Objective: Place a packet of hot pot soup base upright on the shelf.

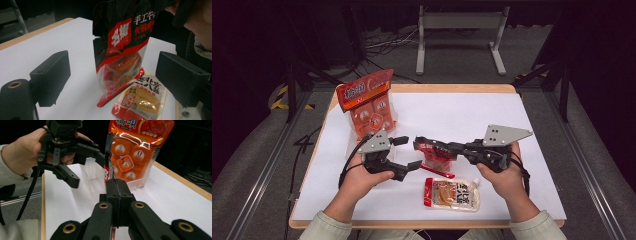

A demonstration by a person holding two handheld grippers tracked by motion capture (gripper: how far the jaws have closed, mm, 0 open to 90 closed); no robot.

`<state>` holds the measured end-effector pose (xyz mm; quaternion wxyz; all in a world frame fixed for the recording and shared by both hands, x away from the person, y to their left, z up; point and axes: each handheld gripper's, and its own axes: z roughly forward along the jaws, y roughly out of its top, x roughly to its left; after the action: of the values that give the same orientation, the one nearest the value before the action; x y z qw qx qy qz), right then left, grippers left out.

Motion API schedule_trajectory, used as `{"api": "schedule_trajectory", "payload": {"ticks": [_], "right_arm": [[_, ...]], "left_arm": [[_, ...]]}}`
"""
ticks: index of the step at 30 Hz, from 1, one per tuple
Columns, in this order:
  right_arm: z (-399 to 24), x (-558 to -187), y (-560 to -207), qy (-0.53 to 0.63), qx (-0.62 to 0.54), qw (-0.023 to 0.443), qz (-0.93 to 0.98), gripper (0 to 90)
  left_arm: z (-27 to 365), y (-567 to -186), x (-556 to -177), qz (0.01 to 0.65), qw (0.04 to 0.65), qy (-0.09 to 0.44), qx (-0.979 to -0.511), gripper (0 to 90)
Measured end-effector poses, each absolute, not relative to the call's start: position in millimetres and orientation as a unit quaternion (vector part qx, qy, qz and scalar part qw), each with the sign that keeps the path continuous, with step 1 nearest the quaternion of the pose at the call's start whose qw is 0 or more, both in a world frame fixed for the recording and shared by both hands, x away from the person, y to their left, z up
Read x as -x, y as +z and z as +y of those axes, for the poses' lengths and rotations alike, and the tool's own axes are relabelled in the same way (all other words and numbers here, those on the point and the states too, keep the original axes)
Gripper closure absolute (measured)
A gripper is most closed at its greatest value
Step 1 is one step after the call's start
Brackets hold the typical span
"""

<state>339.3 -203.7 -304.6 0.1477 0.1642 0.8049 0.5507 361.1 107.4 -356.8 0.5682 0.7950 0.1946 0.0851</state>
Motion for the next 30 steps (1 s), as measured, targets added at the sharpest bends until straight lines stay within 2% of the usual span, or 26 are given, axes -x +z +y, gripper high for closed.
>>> {"api": "schedule_trajectory", "payload": {"ticks": [8,15,19,25,30], "right_arm": [[-189.1,-337.8,-309.1,0.557,-0.14,0.137,0.807,90.0],[-183.2,-337.5,-312.5,0.567,-0.127,0.129,0.804,90.0],[-181.7,-337.4,-314.3,0.57,-0.125,0.125,0.803,90.0],[-179.7,-337.5,-317.0,0.571,-0.128,0.122,0.802,90.0],[-180.0,-337.8,-317.9,0.575,-0.131,0.12,0.799,90.0]], "left_arm": [[100.5,-360.2,-362.7,0.178,0.565,0.076,-0.802,15.7],[96.8,-361.5,-362.4,0.164,0.569,0.055,-0.804,21.8],[95.1,-363.3,-362.2,0.159,0.561,0.048,-0.811,31.5],[94.7,-364.0,-360.5,0.149,0.555,0.028,-0.818,57.7],[94.2,-363.6,-358.3,0.141,0.552,0.015,-0.822,69.5]]}}
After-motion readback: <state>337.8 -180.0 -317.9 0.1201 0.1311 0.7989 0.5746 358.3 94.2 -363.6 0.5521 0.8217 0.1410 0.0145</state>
